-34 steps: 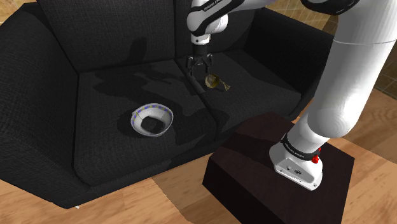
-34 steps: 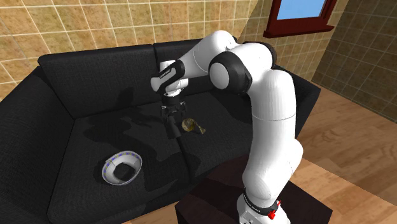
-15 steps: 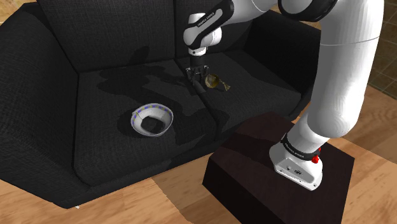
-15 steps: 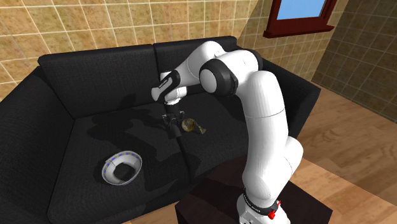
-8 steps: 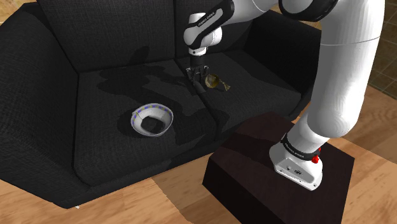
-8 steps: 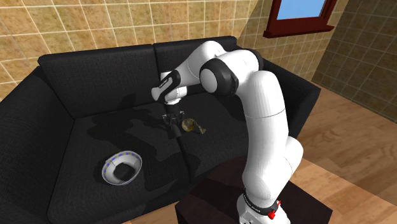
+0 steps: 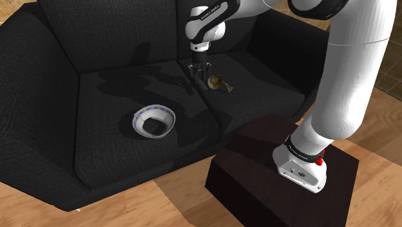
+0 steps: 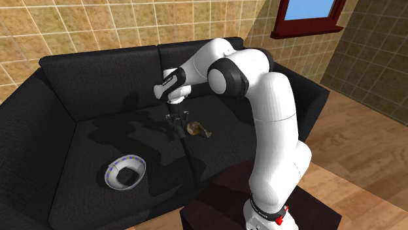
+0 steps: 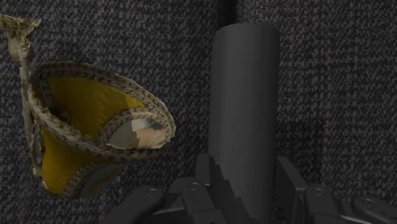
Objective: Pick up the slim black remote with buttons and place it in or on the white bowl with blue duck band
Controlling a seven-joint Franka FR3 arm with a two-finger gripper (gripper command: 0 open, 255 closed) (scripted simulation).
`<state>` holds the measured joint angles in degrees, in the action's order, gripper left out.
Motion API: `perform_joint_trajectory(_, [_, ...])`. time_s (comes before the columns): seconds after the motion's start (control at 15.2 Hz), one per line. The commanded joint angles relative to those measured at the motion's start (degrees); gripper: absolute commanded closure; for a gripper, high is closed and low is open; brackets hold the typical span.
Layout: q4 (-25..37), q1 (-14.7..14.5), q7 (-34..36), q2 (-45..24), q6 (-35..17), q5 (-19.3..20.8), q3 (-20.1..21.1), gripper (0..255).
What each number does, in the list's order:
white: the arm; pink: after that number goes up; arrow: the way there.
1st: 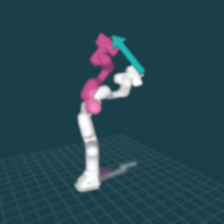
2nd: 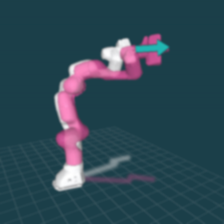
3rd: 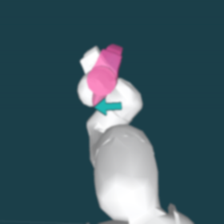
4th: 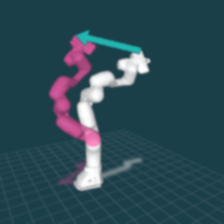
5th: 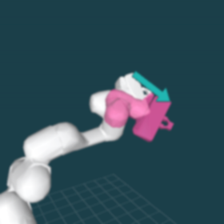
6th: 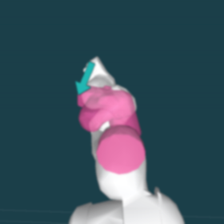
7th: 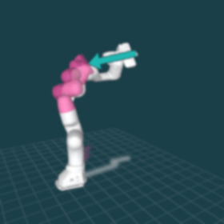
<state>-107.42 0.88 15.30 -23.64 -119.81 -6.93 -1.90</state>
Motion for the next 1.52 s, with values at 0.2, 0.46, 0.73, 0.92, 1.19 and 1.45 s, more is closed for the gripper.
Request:
perform_joint_trajectory(0.2, [1.0,0.0,0.4,2.1,3.1,0.3,-0.1,255])
perform_joint_trajectory(0.46, [2.0,0.0,0.6,3.7,5.6,0.4,-0.2,255])
perform_joint_trajectory(0.73, [3.1,0.0,0.9,5.1,8.2,0.6,-0.2,255])
perform_joint_trajectory(0.92, [4.2,0.0,1.1,6.1,10.2,0.7,-0.2,255])
perform_joint_trajectory(1.19, [4.1,-0.8,2.4,7.3,11.2,0.7,0.2,255])
perform_joint_trajectory(1.45, [1.1,-3.8,7.0,9.1,9.5,0.2,2.1,255])
